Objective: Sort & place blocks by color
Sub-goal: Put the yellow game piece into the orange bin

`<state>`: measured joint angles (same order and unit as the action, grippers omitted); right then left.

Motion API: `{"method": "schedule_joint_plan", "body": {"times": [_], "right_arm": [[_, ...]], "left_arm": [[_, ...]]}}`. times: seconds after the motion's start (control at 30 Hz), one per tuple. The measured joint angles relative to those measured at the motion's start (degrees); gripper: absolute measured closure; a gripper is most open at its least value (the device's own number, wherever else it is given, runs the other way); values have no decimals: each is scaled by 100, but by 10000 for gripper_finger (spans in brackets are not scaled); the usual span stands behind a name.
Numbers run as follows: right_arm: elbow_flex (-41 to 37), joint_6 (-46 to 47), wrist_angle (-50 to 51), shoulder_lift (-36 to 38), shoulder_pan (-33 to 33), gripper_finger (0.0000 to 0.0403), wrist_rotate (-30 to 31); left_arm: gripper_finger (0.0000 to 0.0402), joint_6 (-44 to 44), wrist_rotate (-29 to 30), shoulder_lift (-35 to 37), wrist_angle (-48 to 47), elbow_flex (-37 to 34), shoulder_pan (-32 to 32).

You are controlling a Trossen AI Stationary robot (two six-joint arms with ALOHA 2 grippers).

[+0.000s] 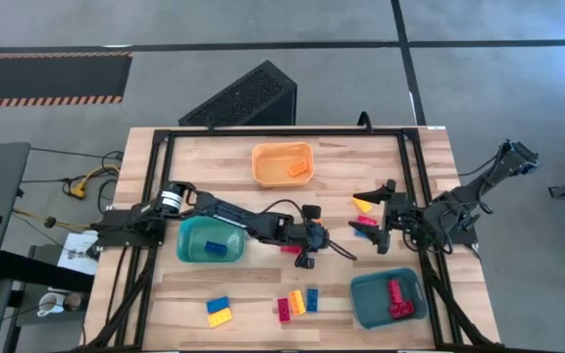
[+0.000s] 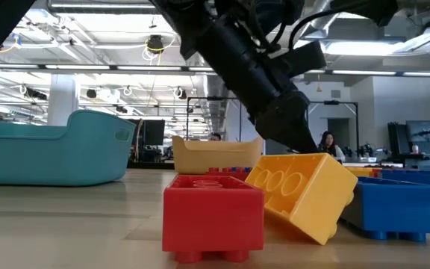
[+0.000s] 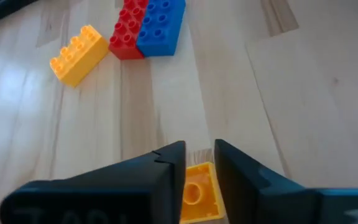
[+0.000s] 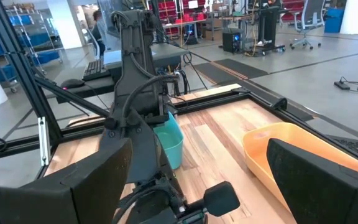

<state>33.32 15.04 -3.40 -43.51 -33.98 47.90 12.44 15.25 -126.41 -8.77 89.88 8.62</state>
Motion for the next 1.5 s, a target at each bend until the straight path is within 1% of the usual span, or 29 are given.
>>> {"method": "schedule_joint_plan", "body": {"times": [0.13,0.3,0.43,0.53,0.63,0.7,0.83,1.0,1.17,1.33,1.5], "right_arm": [[0,1,0,2,2,8,0],[0,0,1,1,0,8,-2],[0,1,1,0,0,8,-1],[-2,1,0,0,0,8,-2],[0,1,0,2,2,8,-2],[0,1,-1,1,0,8,-2],[-2,1,-2,2,0,8,-2],[0,1,-2,1,1,8,-2],[0,1,-4,2,0,8,-2],[-1,3,-16,0,0,8,-2],[0,1,-4,2,0,8,-2]], "left_arm": [[264,-67,20,0,-521,268,-22],[172,-601,19,0,-665,274,-94],[108,-1021,-78,0,-917,274,-185],[72,-1263,-187,0,-1065,274,-274],[45,-1409,-391,0,-1156,274,-362],[33,-1464,-572,-24,-1079,274,-400],[19,-1447,-609,-39,-1085,272,-416],[17,-1440,-608,-41,-1078,272,-420],[17,-1442,-755,-135,-962,287,-441],[17,-1642,-1123,-426,-899,320,-505],[21,-1690,-1041,-450,-873,323,-498]]}}
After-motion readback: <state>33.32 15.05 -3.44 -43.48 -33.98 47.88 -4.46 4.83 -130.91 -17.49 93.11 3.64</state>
